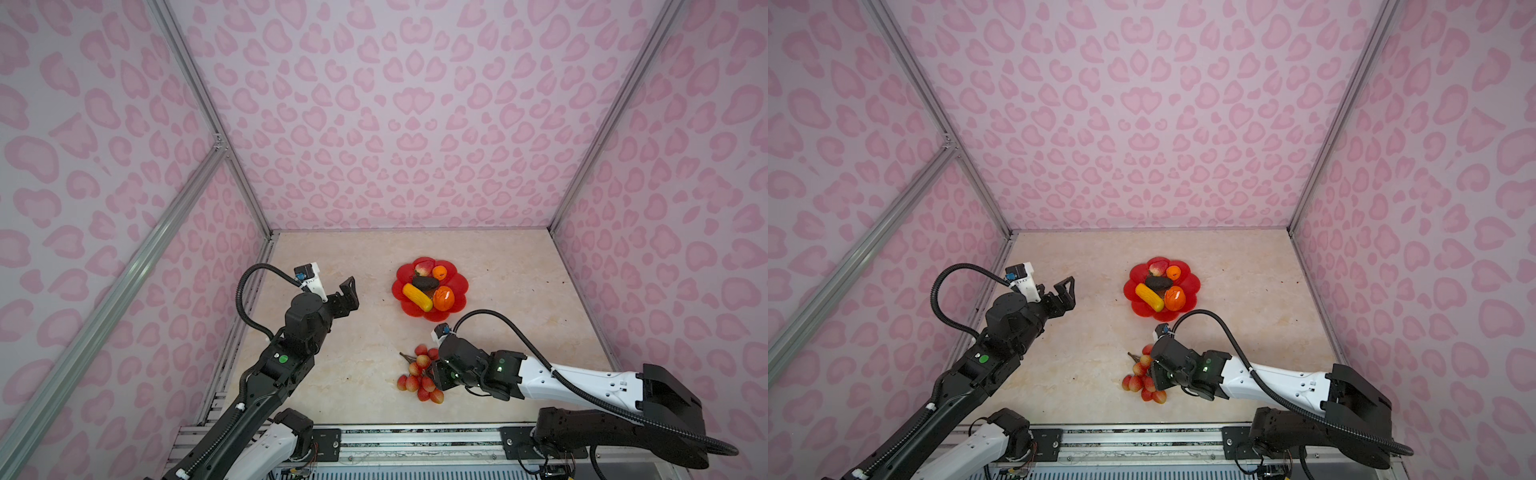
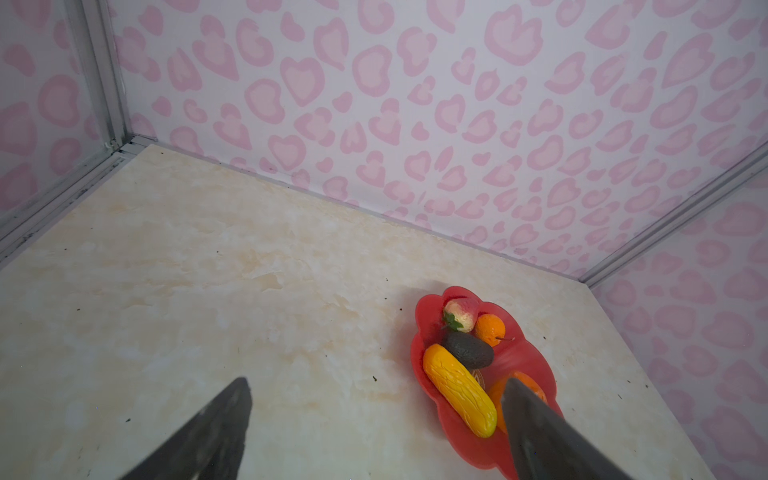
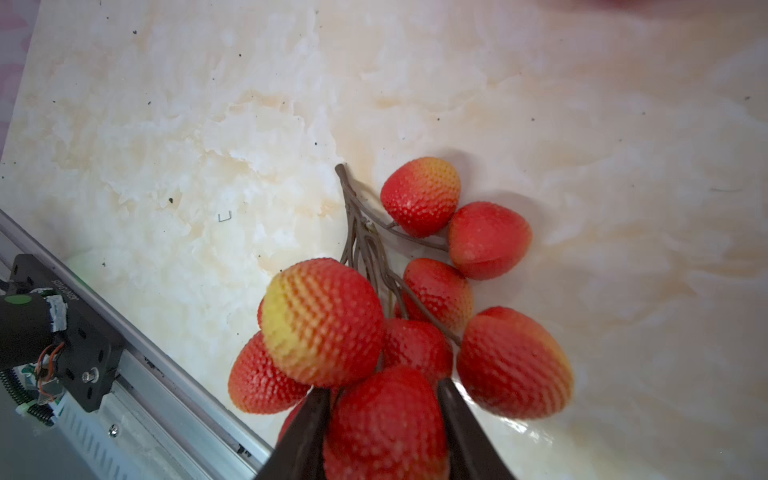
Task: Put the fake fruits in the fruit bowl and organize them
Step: 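Grasp the strawberry bunch with the right gripper and lift it over the bowl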
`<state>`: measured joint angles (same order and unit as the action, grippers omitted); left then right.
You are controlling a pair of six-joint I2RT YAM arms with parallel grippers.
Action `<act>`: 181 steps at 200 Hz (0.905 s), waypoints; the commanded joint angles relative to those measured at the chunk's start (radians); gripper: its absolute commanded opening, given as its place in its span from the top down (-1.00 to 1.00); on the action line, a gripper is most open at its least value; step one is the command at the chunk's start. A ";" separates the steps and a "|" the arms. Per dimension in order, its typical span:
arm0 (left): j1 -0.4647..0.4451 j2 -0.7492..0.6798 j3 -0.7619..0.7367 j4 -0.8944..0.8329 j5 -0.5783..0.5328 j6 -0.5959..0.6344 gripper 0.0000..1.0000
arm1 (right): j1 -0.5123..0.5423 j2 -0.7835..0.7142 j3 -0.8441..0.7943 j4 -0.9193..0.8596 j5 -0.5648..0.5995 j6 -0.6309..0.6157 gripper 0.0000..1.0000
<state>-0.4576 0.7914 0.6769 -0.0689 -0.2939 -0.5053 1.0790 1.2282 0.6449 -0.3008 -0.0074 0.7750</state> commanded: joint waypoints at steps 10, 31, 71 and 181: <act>0.004 -0.018 -0.008 -0.015 -0.027 -0.016 -0.90 | 0.003 -0.012 0.003 0.021 0.053 0.022 0.42; 0.003 -0.025 -0.010 -0.019 -0.025 -0.015 -0.90 | 0.003 -0.030 0.046 -0.015 0.084 -0.012 0.55; 0.005 -0.054 -0.031 -0.019 -0.033 -0.016 -0.90 | -0.008 -0.078 0.196 -0.101 0.207 -0.107 0.63; 0.005 -0.161 -0.074 -0.040 -0.016 0.017 -0.92 | -0.368 0.112 0.529 -0.006 0.099 -0.360 0.65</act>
<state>-0.4538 0.6453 0.6090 -0.1097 -0.3122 -0.5037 0.7559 1.2861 1.1362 -0.3569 0.1368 0.4808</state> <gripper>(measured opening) 0.957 0.339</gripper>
